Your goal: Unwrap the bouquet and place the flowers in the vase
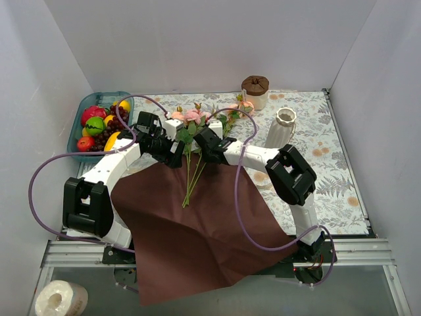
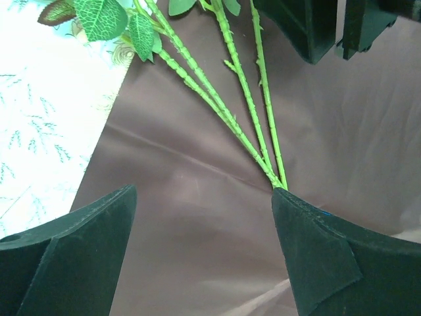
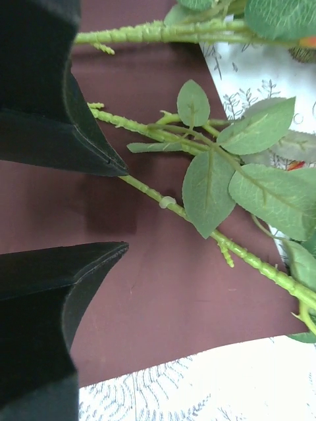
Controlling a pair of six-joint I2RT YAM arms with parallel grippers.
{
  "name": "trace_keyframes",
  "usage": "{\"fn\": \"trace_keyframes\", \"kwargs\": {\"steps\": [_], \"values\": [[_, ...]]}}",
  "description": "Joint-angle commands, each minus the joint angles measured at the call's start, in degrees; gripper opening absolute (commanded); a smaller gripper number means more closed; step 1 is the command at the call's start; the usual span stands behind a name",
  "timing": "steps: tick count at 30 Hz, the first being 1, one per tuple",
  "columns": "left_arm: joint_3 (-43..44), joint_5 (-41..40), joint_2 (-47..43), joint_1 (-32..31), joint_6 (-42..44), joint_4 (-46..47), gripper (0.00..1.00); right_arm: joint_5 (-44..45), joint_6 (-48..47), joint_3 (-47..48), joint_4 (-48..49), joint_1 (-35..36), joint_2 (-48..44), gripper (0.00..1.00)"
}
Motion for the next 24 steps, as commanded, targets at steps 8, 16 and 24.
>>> {"fn": "trace_keyframes", "kwargs": {"steps": [8, 16, 24], "values": [[0.03, -6.1, -2.85, -0.18, -4.03, 2.26, 0.86, 0.12, 5.6, 4.0, 1.3, -0.81, 5.05, 0.52], [-0.05, -6.72, -2.32, -0.09, -4.91, 1.11, 0.88, 0.03, 5.86, 1.64, 2.62, -0.72, 2.25, 0.52], [-1.47, -6.81, -3.11, -0.09, -4.39, 1.99, 0.88, 0.03, 6.39, -3.48, 8.07, -0.81, -3.21, 0.51]]}}
